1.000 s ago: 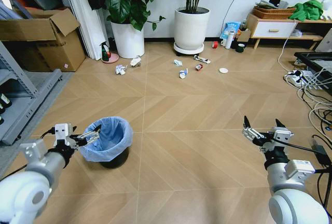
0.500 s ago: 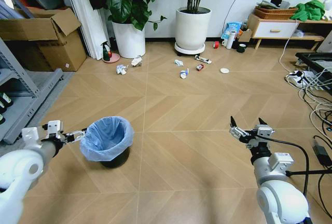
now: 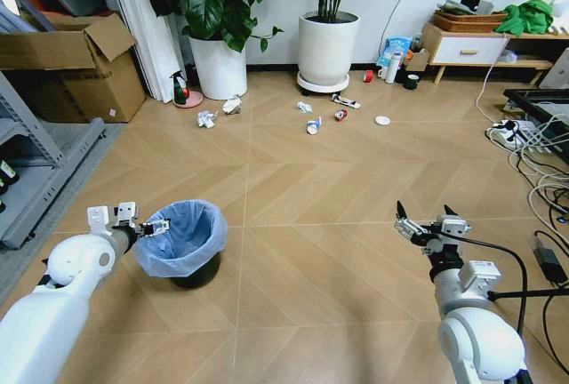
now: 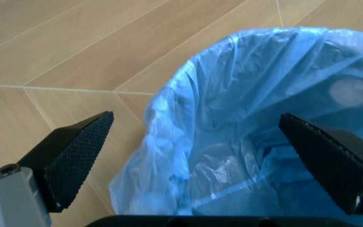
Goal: Pick up the trash bin and place the garbage on the floor into it.
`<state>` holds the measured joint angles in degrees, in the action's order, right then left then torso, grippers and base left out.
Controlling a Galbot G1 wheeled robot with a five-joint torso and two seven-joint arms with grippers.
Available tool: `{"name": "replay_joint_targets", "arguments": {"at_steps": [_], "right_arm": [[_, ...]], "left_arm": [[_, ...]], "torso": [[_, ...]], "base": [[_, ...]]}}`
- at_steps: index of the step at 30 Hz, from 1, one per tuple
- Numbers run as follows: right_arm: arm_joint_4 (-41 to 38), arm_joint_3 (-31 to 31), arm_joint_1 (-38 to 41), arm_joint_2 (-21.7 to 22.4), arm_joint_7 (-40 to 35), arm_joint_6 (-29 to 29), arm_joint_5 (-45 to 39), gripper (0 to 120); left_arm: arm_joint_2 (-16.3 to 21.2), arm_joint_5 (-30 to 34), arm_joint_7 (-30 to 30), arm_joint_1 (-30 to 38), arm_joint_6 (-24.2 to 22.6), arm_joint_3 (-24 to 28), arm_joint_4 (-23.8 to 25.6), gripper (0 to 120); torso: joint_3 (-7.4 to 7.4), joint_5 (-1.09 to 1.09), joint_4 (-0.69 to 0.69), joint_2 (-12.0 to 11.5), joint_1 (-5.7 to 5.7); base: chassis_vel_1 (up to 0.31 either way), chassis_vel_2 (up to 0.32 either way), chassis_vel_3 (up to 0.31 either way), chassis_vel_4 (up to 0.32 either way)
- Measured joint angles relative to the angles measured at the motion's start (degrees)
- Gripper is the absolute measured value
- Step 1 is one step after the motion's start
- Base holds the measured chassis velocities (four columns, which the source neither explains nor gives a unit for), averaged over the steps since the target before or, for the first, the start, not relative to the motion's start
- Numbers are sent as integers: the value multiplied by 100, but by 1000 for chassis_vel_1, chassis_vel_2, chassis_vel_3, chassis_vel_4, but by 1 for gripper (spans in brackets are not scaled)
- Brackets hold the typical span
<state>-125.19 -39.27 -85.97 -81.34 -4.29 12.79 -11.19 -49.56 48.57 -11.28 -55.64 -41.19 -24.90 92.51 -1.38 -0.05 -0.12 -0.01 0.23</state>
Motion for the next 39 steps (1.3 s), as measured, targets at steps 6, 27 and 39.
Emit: {"name": "replay_joint_targets", "arguments": {"at_steps": [6,27,39], "right_arm": [[15,-28,18,-7,-8,-15,2,100],[83,-48,47,-49,-18,-88,11,100],[110,-47,54,-53,-19,-107,51,100]], "left_arm": [[-43,-180,336,600,-29,406,-673,100],[-70,-781,805,859,-34,566,-1602,95],[-92,-800,845,772,6,585,-1579,61]], "torso": [[0,1,-1,0,0],[1,1,0,0,-1],[1,1,-1,1,-1]], "base": [[0,0,0,0],[0,0,0,0],[0,0,0,0]]}}
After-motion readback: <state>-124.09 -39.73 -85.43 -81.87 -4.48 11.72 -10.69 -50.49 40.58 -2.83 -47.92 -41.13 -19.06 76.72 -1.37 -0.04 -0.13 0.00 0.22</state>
